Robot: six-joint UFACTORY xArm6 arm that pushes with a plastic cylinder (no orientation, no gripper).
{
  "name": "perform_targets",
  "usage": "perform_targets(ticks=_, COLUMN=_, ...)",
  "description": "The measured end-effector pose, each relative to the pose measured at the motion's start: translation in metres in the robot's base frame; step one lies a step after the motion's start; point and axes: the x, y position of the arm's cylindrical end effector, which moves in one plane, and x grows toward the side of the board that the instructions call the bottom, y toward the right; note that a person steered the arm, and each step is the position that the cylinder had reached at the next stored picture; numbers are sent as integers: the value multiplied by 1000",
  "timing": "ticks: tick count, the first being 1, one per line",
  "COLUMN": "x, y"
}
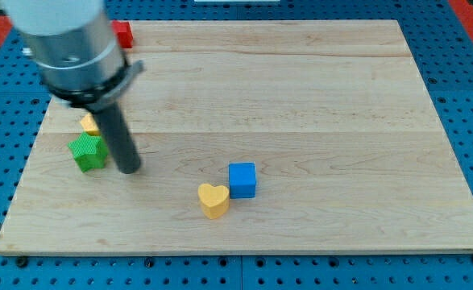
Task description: Move the blue cube below the green star
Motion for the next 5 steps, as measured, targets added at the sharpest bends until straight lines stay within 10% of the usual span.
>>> perform_targets(ticks=3, x=4, y=189)
perform_targets(ticks=5, x=15, y=130)
